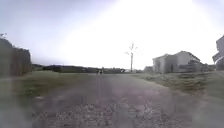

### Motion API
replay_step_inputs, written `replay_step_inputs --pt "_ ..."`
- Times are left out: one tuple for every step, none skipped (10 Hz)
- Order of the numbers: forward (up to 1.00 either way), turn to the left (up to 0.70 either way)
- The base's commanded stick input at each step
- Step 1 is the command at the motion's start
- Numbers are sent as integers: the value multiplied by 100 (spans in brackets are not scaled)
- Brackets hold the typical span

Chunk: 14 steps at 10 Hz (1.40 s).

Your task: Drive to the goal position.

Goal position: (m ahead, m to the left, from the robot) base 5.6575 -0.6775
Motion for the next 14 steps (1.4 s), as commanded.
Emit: replay_step_inputs --pt "100 0" --pt "100 0" --pt "100 0" --pt "100 0" --pt "100 0" --pt "100 0" --pt "100 0" --pt "100 0" --pt "100 0" --pt "100 0" --pt "100 0" --pt "100 20" --pt "100 27" --pt "100 27"
